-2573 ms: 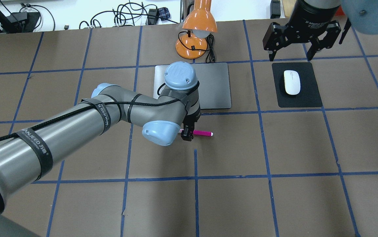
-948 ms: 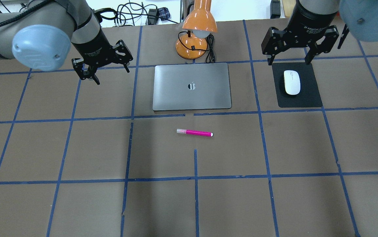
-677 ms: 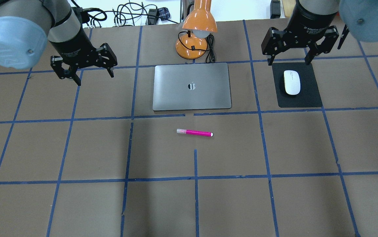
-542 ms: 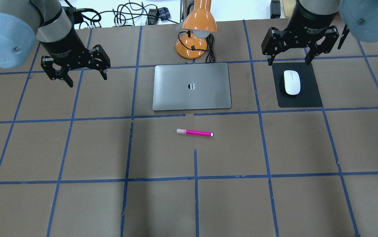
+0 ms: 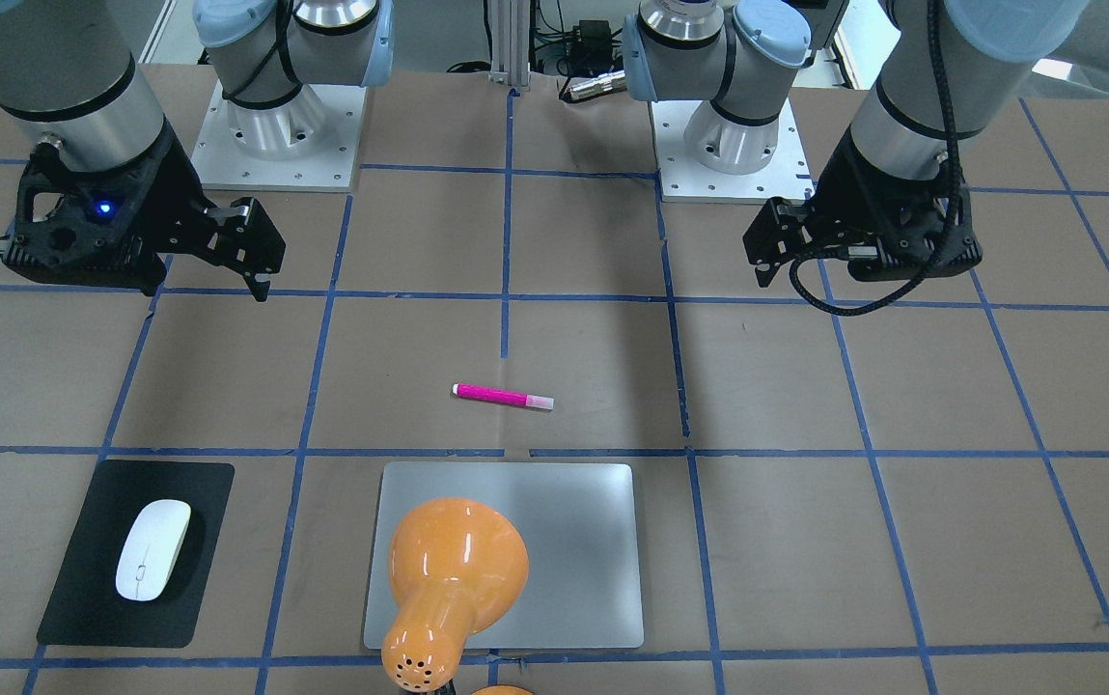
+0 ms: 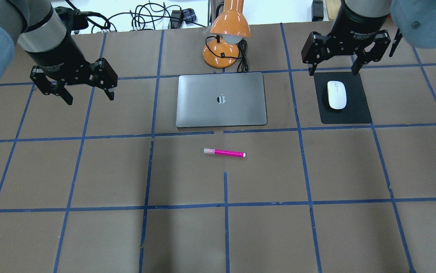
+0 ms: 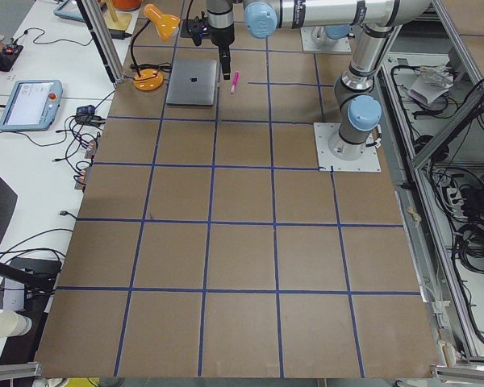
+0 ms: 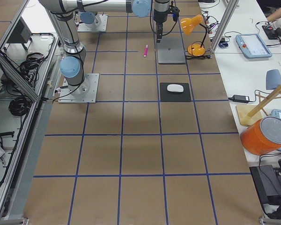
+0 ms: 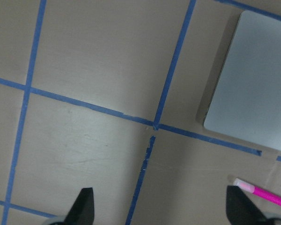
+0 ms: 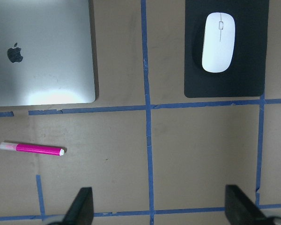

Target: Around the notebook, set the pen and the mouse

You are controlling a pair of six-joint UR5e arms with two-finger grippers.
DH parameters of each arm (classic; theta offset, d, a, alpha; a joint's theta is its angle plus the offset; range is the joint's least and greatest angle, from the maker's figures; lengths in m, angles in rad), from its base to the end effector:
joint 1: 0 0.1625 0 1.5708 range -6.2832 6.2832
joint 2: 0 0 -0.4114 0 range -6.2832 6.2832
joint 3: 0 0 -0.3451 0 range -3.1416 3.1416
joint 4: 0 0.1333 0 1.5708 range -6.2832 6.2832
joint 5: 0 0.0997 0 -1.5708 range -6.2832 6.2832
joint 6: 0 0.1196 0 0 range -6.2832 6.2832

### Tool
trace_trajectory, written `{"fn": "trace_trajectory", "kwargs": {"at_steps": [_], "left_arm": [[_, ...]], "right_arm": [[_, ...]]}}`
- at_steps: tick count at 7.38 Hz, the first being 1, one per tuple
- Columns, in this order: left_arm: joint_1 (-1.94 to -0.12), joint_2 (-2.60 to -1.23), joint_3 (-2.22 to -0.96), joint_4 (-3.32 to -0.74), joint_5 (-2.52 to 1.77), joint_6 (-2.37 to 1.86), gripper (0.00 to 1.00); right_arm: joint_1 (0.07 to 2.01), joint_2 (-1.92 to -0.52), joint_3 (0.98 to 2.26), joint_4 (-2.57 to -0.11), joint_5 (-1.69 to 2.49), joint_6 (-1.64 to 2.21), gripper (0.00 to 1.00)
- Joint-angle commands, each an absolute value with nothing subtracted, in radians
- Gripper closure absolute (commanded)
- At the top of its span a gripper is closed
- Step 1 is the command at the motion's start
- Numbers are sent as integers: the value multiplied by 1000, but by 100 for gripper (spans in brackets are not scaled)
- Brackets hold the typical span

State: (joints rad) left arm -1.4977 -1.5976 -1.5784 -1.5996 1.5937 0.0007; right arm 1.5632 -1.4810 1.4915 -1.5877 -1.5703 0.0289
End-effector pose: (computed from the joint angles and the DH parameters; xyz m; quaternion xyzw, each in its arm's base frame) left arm -0.0975 -0.4562 0.4363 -0.0358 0.9988 0.0320 0.0103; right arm 0.1297 -0.4834 0.4497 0.0182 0.9998 -0.0032 0.0003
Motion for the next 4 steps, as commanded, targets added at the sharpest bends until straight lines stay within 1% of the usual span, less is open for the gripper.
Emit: {"fn": "trace_trajectory", "kwargs": {"at_steps": [1,4], "left_arm": [[-1499,-1577,-1582,-1634,1595,40,0],[-1499,-1577,-1600,-1629,1595,40,0]], "right_arm": [[1563,-1482,1493,-1588,-1571,28,0],[1562,-1480,1493,-1588,-1571,25,0]]}}
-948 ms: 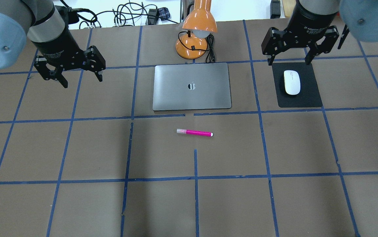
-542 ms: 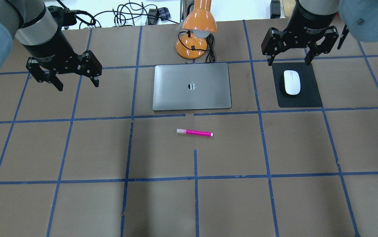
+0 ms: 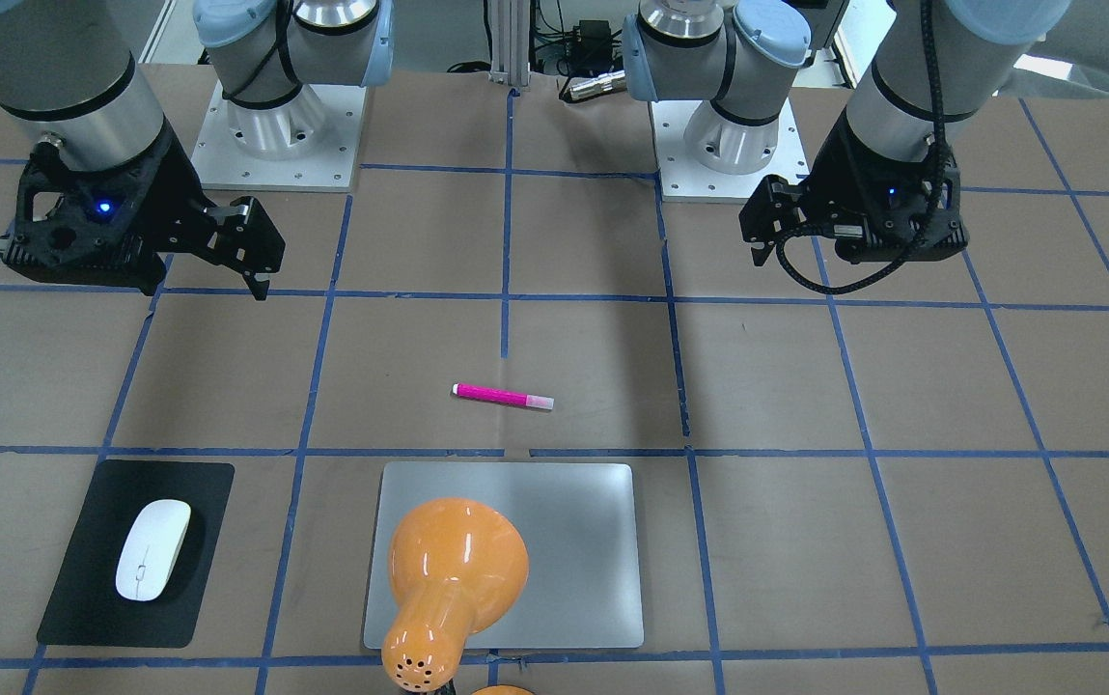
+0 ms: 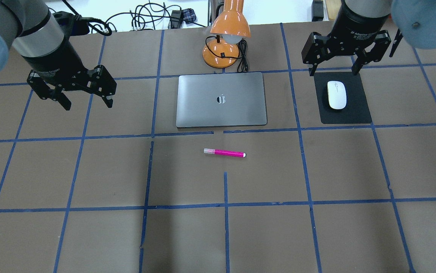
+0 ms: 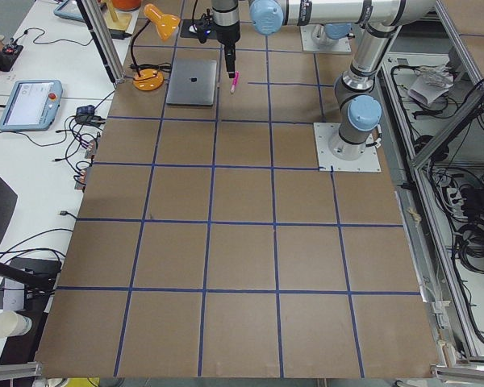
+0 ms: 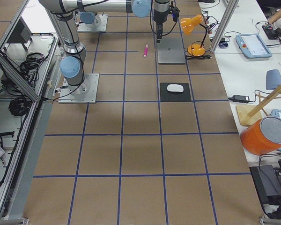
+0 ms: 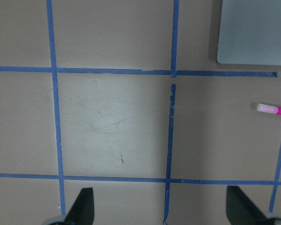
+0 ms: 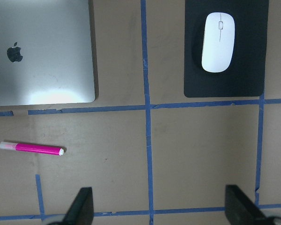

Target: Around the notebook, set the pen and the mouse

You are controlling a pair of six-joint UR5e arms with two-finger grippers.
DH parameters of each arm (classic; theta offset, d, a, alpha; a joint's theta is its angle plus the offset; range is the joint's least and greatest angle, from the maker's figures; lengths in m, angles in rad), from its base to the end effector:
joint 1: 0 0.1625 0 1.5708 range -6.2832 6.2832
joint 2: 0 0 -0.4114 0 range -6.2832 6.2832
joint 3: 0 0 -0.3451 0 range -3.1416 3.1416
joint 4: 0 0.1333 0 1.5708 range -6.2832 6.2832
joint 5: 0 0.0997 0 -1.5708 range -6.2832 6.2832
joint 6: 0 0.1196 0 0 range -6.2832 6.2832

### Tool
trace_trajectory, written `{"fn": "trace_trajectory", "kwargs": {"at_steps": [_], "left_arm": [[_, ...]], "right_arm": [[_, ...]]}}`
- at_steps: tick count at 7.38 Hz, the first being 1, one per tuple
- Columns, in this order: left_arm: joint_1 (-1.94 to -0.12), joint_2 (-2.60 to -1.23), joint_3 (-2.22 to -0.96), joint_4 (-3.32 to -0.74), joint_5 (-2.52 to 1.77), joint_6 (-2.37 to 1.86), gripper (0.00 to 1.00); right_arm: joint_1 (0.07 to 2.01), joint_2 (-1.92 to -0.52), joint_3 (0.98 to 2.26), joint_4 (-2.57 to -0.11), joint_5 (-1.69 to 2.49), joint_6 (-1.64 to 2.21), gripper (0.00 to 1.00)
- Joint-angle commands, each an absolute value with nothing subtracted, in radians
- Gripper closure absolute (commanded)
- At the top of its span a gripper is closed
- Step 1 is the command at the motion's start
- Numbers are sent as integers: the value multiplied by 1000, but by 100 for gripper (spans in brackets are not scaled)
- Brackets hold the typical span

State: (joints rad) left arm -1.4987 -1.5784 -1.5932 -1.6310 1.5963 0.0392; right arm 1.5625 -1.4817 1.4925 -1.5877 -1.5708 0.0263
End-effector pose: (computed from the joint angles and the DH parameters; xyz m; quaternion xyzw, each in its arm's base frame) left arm -0.0985 -0.4448 0.4355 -0.0159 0.9988 0.0457 0.0102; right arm 0.1293 -0.4832 0.4496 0.0173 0.9998 -0.0030 0.0000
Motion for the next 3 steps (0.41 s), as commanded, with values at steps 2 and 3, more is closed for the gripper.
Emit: {"fn": "trace_trajectory", "kwargs": {"at_steps": [2,3], "left_arm": [[-1499,-1577,-1600,-1629,1597,38,0],[-1499,-1578,-1600,-1629,1594,38,0]], "right_arm": [[1563,-1483,1493,-1588,-1569,28,0],[1562,-1482,1493,-1588,-1571,25,0]]}}
